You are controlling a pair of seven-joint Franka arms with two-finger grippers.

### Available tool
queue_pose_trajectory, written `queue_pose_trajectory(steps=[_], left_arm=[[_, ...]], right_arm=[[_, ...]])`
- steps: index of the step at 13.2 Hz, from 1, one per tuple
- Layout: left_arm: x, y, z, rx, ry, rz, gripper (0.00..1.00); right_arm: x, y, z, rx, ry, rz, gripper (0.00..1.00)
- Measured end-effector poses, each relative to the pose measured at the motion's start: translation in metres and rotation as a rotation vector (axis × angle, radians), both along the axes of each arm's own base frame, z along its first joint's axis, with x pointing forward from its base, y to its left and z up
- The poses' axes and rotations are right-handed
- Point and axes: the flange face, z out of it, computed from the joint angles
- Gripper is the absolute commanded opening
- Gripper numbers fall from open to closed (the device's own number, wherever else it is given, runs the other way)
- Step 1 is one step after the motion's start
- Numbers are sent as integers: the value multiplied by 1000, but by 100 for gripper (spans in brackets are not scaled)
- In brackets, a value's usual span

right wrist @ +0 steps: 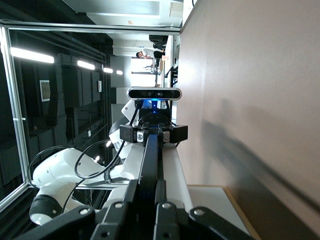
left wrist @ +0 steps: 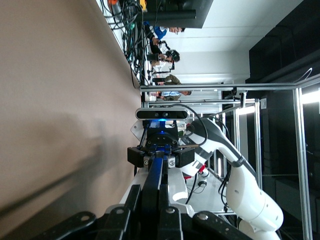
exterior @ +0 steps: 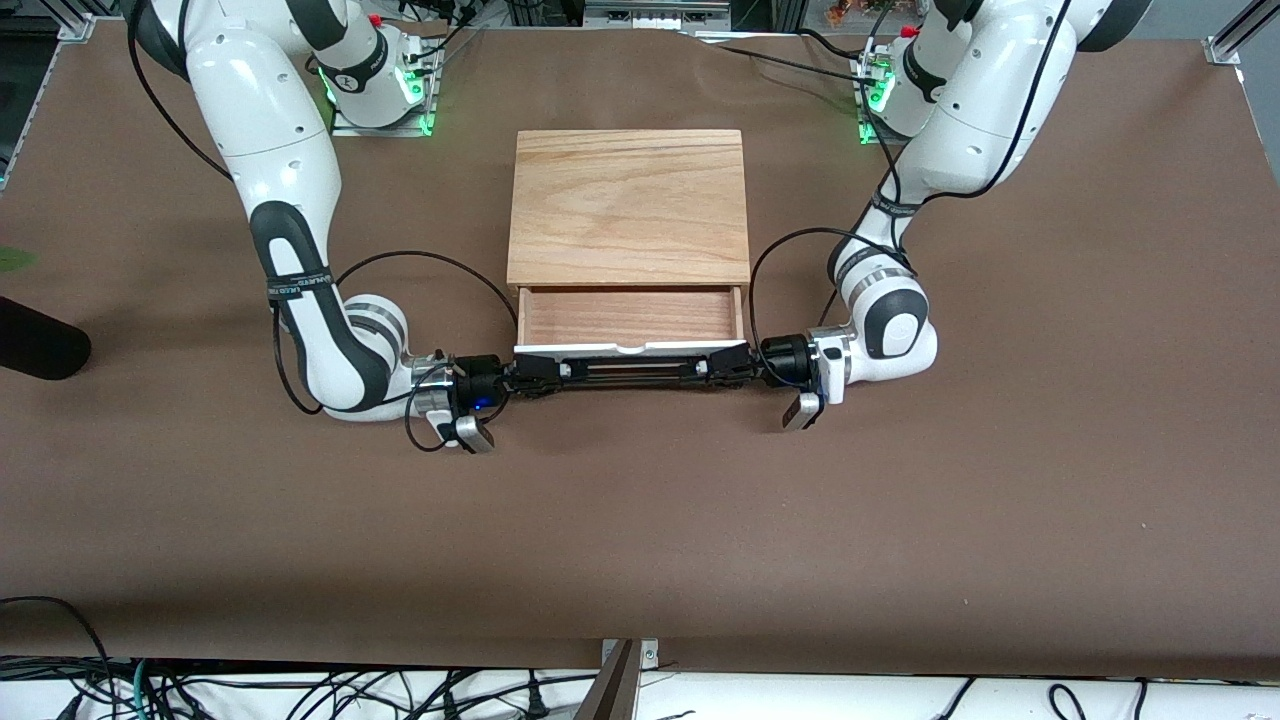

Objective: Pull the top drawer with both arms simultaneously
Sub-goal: 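Pull the drawer handle outward with the left gripper and the right gripper, then open the left gripper and the right gripper, releasing the handle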

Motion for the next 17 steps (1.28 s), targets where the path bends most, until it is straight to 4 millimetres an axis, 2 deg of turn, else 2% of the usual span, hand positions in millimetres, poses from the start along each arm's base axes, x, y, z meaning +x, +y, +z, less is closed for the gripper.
queue_pose_trajectory(steps=[4, 11, 12, 13, 14, 17], left_arm=[[21, 0, 0, -11, 20, 25, 0], [37, 0, -3, -19, 88, 30, 0], [39, 0, -4, -21, 96, 30, 0], [41, 0, -5, -22, 103, 30, 0], [42, 2, -7, -15, 108, 36, 0], [44, 10, -9, -3, 117, 49, 0]], right_arm=[[18, -1, 3, -7, -4, -23, 2], [25, -4, -3, -1, 11, -52, 5], [26, -5, -4, -1, 13, -56, 22], [27, -6, -4, -3, 16, -59, 69], [29, -9, -5, -5, 16, -70, 100], [43, -36, 1, 5, 7, -111, 100]])
